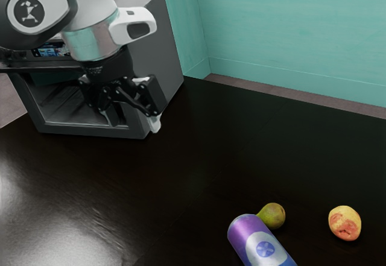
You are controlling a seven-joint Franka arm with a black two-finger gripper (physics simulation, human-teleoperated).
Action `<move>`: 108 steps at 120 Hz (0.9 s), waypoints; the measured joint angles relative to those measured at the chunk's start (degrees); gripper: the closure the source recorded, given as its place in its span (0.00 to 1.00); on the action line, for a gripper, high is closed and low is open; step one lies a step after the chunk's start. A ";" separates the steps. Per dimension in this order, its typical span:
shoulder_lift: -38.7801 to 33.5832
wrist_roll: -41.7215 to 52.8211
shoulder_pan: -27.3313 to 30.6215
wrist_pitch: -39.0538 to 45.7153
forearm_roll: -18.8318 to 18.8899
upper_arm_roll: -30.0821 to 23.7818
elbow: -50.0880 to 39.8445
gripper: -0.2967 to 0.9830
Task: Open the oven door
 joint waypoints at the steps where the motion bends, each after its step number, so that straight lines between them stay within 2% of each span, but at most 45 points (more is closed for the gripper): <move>1: -0.06 -0.37 -0.18 0.06 0.01 -0.01 -0.12 0.23; 11: -1.64 -3.83 -0.93 2.32 0.13 -0.04 -3.45 0.23; 19: -10.06 -6.28 -0.30 6.70 0.21 2.64 -14.02 0.23; 25: -15.83 -7.94 3.99 10.80 0.22 5.19 -19.97 0.23; 31: -17.64 -9.56 10.15 14.87 -1.10 6.30 -22.36 0.23; 42: -15.49 -15.10 17.10 24.51 -5.47 7.24 -23.38 0.23; 57: -13.30 -22.28 21.25 37.01 -8.95 8.04 -24.10 0.23; 64: -10.08 -25.27 22.80 41.00 -9.74 8.15 -23.10 0.23; 69: -8.32 -27.51 22.40 43.76 -10.03 8.70 -22.44 0.23; 71: -8.00 -28.37 20.60 44.75 -9.98 10.28 -22.33 0.23; 76: -7.39 -30.52 11.23 46.97 -7.88 19.62 -22.04 0.23; 82: -6.93 -32.97 8.69 49.12 -5.85 24.04 -21.87 0.23; 90: -4.24 -35.93 8.32 51.38 -4.61 25.25 -20.71 0.23; 108: -0.12 -42.56 10.96 56.44 -4.71 22.28 -19.00 0.23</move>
